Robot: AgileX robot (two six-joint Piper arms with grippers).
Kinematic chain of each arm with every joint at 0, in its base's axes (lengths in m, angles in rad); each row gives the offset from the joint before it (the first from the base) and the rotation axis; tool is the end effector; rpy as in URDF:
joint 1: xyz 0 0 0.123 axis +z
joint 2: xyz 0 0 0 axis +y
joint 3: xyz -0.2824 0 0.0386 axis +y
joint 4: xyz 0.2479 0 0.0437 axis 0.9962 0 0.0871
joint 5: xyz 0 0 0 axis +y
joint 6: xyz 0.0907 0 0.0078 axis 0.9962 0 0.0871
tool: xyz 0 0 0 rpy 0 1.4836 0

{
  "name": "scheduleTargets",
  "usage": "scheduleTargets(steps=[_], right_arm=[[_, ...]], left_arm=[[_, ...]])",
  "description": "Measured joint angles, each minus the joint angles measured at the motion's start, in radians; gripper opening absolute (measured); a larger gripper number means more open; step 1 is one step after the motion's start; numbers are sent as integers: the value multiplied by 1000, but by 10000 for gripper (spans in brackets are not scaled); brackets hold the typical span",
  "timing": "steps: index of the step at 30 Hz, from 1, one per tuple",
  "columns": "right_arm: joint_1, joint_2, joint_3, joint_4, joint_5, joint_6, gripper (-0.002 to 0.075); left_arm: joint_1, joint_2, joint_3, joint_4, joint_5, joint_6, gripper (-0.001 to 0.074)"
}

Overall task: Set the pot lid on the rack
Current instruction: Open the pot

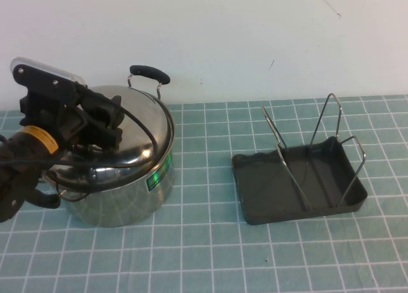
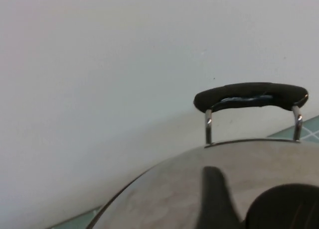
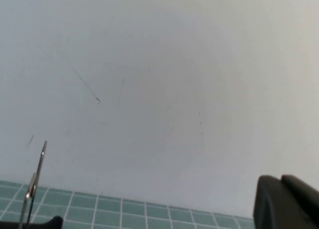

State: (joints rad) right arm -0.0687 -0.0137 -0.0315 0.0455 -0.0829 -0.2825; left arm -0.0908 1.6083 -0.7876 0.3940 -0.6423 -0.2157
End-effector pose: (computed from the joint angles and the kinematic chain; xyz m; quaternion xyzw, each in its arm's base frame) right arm 0.0516 -0.0039 0.2319 -0.0513 0.6250 -0.1198 0.7697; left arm 0.3347 -0.0515 0.2407 0.1492 0.7351 -0.0821 0.6563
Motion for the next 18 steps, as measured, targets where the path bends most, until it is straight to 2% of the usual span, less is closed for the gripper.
scheduleTargets(steps=[3,7,12,15,18], right_arm=[[0,0,-72,-6,61,0,-1],[0,0,-145,-9,114,6,-1],[0,0,-275,67,351,32,-1],[0,39,-355,214,455,-73,-1],[0,125,-453,491,563,-311,-1]], left_arm=[[-4,1,-2,9,-9,-3,303],[-4,1,-2,11,-25,0,309],[-4,-35,-2,18,-38,1,309],[-9,-106,-2,18,-51,-9,309],[-31,-200,-2,18,-101,-28,309]])
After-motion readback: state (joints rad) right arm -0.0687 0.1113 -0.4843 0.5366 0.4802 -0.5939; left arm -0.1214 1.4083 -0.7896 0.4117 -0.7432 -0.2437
